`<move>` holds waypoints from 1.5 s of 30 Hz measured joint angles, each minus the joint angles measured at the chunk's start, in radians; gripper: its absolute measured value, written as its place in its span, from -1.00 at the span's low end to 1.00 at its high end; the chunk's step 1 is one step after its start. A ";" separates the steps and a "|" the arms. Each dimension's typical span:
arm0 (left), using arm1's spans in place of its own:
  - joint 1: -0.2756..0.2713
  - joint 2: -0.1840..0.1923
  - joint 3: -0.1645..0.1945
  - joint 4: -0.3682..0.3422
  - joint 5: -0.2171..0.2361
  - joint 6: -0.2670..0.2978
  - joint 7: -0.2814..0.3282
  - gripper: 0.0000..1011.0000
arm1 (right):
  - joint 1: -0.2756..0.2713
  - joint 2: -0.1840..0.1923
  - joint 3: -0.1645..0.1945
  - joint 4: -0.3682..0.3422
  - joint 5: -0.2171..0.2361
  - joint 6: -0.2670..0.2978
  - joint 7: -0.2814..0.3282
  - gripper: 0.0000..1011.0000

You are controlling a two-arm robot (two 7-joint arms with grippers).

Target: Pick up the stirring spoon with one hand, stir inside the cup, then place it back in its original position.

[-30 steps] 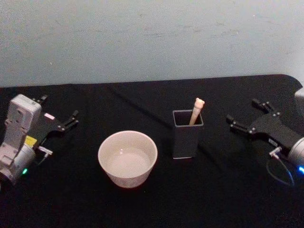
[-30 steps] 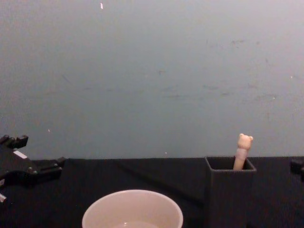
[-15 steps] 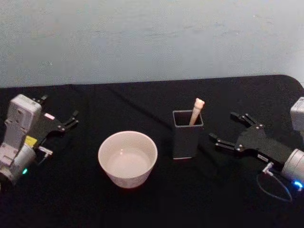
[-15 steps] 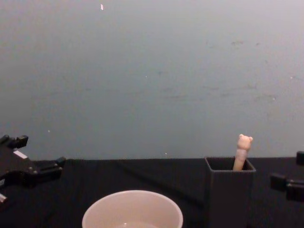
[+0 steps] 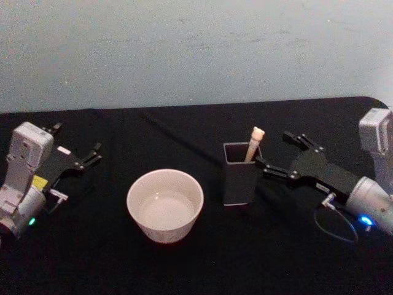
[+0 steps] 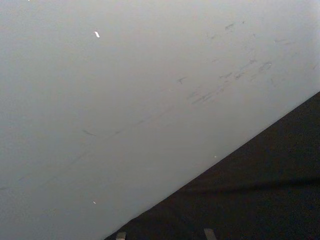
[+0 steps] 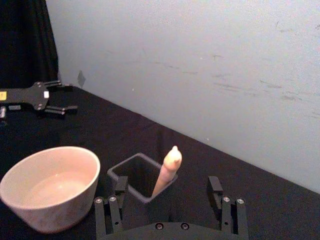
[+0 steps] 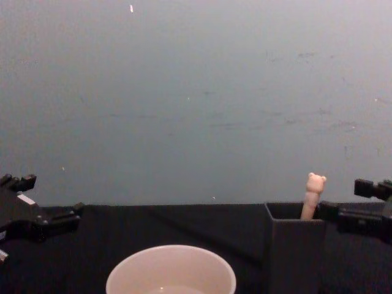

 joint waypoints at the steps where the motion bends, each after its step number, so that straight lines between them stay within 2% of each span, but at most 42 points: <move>1: 0.000 0.000 0.000 0.000 0.000 0.000 0.000 0.98 | 0.014 -0.011 -0.001 0.012 -0.002 0.005 0.004 0.98; 9: 0.000 0.000 0.000 0.000 0.000 0.000 0.000 0.98 | 0.079 -0.059 -0.009 0.076 -0.009 0.036 0.024 0.98; 19: 0.000 0.000 0.000 0.000 0.000 0.000 0.000 0.98 | 0.128 -0.091 -0.018 0.126 -0.005 0.070 0.029 0.98; 29: 0.000 0.000 0.000 0.000 0.000 0.000 0.000 0.98 | 0.153 -0.104 -0.026 0.146 0.000 0.087 0.035 0.98; 45: 0.000 0.000 0.000 0.000 0.000 0.000 0.000 0.98 | 0.157 -0.093 -0.033 0.147 0.021 0.107 0.050 0.98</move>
